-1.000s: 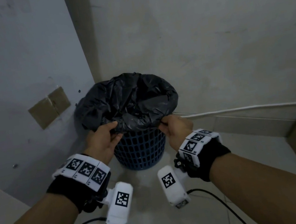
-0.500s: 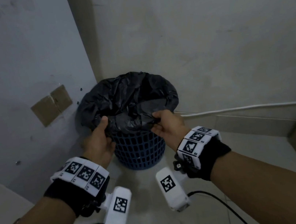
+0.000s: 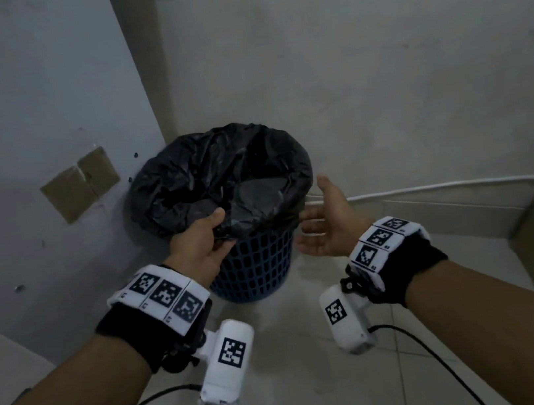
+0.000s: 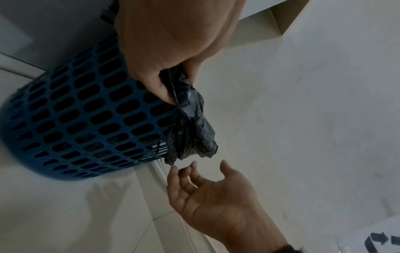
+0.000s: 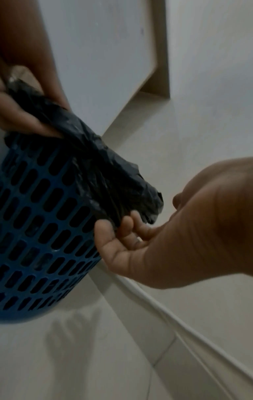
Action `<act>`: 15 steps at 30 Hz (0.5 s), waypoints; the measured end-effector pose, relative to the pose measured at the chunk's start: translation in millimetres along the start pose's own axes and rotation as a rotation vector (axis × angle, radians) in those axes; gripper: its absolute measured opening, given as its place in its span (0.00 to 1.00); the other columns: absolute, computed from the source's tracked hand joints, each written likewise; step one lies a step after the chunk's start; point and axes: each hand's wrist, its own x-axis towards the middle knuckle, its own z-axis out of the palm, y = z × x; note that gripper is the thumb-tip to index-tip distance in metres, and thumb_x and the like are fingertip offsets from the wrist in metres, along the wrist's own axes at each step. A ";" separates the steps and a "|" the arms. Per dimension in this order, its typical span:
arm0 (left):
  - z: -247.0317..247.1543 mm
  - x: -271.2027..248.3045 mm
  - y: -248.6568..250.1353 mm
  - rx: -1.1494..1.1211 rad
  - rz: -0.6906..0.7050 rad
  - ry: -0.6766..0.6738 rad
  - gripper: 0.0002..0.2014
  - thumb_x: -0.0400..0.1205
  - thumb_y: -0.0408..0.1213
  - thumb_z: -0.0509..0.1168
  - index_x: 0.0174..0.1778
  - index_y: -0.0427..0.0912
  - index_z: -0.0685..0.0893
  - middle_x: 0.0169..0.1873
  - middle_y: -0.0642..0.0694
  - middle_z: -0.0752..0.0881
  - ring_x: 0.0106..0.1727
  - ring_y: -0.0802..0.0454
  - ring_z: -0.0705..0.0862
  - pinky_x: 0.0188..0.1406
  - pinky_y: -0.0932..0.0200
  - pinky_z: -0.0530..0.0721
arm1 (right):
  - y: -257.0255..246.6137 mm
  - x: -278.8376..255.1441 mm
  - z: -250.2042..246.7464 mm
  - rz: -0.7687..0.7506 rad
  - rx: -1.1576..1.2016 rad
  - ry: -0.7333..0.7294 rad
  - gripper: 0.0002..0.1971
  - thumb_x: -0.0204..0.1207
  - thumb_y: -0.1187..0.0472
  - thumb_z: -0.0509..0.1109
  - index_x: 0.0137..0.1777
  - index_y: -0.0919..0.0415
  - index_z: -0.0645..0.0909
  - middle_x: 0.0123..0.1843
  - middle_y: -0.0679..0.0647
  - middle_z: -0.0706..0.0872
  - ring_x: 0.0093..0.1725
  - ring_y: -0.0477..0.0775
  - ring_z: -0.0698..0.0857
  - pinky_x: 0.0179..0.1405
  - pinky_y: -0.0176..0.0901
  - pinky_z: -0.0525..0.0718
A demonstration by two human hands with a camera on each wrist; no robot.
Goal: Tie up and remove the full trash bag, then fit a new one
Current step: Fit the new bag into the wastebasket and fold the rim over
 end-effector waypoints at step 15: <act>-13.6 27.9 0.5 0.033 0.048 0.002 0.23 0.79 0.35 0.72 0.69 0.34 0.78 0.59 0.37 0.86 0.55 0.42 0.88 0.38 0.52 0.89 | -23.0 2.8 32.8 -0.062 0.245 0.051 0.06 0.79 0.63 0.72 0.46 0.66 0.79 0.42 0.59 0.83 0.36 0.56 0.83 0.41 0.48 0.88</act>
